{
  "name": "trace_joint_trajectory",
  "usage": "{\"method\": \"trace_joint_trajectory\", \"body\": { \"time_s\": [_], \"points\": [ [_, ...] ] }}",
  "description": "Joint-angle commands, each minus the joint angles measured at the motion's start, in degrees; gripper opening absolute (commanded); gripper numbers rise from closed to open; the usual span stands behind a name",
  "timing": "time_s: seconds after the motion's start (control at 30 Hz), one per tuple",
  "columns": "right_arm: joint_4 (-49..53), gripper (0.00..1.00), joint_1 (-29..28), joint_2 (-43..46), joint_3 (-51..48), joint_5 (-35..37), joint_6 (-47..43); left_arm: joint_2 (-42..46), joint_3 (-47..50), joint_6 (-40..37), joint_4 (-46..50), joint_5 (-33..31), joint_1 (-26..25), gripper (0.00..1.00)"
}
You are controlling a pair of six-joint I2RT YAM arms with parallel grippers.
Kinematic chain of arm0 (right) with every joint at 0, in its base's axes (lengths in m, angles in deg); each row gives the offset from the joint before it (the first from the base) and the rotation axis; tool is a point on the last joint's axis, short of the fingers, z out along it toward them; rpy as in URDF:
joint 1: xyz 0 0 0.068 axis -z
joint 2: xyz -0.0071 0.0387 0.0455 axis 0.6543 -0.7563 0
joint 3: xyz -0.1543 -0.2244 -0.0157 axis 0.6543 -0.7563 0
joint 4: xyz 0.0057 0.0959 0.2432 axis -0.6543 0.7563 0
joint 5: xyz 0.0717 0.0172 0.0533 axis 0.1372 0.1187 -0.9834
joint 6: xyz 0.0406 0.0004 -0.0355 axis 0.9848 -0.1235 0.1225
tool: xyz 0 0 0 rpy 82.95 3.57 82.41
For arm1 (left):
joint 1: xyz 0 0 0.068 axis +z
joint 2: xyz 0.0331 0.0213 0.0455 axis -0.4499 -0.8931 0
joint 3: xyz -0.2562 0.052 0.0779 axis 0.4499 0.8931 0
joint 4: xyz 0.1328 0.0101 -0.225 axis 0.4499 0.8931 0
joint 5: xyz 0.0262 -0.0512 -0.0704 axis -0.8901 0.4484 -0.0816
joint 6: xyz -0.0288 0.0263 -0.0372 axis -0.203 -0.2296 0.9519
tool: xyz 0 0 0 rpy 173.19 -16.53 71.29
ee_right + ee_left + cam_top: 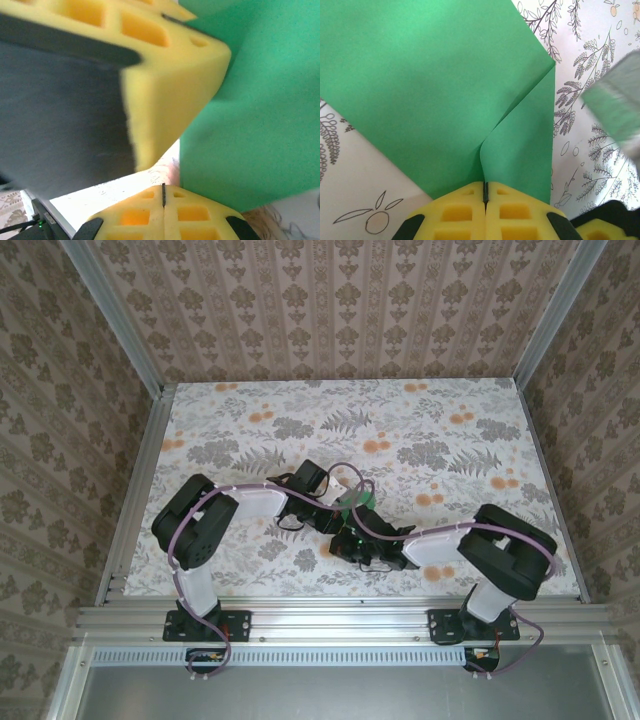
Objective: Fold a paper plane with a square sheet of paper (pick it up from the middle)
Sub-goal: Third fold the triangle at the center of the table.
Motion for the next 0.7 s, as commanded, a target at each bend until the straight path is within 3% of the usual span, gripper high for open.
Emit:
{"method": "trace_joint_trajectory", "body": {
  "time_s": [0.0,0.13,0.3,0.47,0.67],
  "points": [
    [-2.4,0.07,-0.4,-5.1,-0.7,-1.8,1.6,-3.4,1.7,-0.1,5.0,-3.5,0.1,0.00],
    [-3.7,0.06,-0.3,-4.9,-2.5,-1.0,2.5,-3.3,1.8,-0.2,5.4,-3.7,0.1,0.00],
    [6.1,0.06,0.9,5.8,-1.3,2.3,-1.6,-3.0,1.9,-0.3,5.6,-3.8,0.1,0.00],
    [10.9,0.07,5.9,13.7,-2.8,2.9,-5.1,-3.2,1.4,-0.4,6.1,-3.8,0.1,0.00],
    [8.7,0.07,11.2,11.5,-2.8,-1.0,-7.4,-3.5,0.6,-0.4,6.4,-3.5,0.1,0.00]
  ]
}}
